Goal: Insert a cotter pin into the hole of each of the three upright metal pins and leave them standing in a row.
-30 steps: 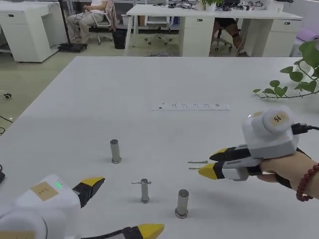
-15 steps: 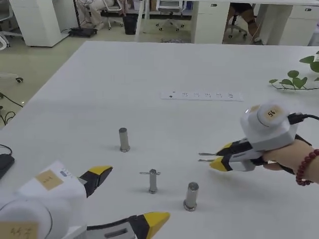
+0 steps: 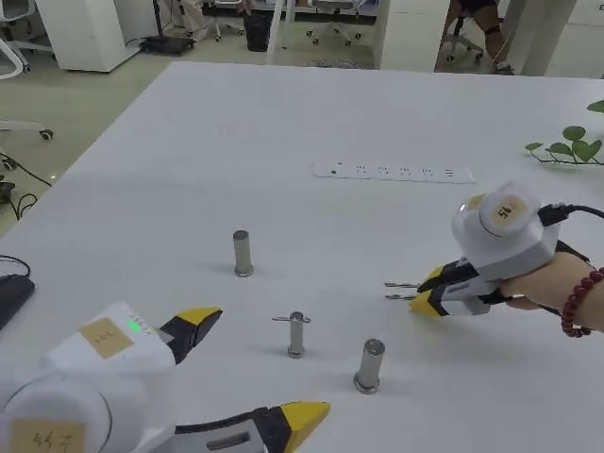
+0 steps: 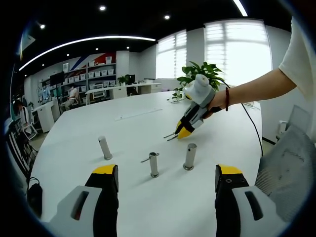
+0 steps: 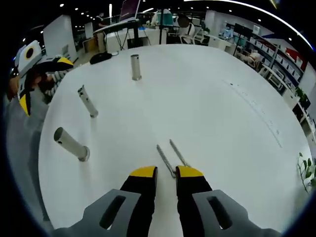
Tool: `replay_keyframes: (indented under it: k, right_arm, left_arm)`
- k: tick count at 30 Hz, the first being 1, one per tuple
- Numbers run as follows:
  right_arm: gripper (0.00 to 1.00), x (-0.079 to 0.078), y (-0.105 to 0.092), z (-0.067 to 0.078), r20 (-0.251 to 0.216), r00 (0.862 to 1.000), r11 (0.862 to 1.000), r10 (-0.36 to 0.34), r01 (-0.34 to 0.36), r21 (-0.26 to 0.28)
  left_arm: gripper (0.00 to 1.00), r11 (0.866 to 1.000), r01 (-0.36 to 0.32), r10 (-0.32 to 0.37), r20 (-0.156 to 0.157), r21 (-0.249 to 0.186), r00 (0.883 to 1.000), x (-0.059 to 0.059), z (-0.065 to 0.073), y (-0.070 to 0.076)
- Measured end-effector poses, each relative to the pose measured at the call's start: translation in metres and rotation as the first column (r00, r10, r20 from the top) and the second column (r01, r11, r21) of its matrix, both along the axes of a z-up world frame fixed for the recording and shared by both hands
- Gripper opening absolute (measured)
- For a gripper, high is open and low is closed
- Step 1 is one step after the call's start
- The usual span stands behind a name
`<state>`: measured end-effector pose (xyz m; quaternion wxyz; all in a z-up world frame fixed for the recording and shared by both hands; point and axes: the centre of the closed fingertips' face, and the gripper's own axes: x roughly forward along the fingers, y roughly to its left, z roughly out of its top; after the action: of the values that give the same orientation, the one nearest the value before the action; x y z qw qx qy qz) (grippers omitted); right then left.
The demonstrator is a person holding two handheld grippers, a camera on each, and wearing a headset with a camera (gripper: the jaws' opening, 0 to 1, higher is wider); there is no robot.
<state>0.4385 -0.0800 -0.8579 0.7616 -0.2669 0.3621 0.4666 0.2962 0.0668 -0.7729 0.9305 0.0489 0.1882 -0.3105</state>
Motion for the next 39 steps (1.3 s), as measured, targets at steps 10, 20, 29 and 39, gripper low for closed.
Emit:
replay_keyframes:
  k: [10,20,29,39]
  right_arm:
    - [0.14,0.0003,-0.0022,-0.0044,-0.009,0.997,0.993,0.073,-0.073,-0.093]
    - [0.11,-0.0018,0.0007,-0.0066,-0.073,0.986,0.977,0.148,-0.157,-0.144]
    - [0.08,-0.0028,0.0022,-0.0077,-0.102,0.975,0.956,0.198,-0.215,-0.197]
    - [0.05,-0.0026,0.0003,-0.0084,-0.095,0.972,0.939,0.213,-0.230,-0.255]
  left_arm:
    - [0.80,1.000,0.000,0.000,-0.002,-0.001,1.000,0.0000,-0.0006,0.0016]
    - [0.80,1.000,-0.001,0.001,-0.005,-0.004,1.000,-0.0006,-0.0004,0.0027]
    - [0.80,1.000,-0.001,0.001,-0.010,-0.005,1.000,-0.0007,-0.0013,0.0030]
    - [0.80,1.000,0.000,0.000,-0.010,-0.001,1.000,-0.0011,-0.0016,0.0033]
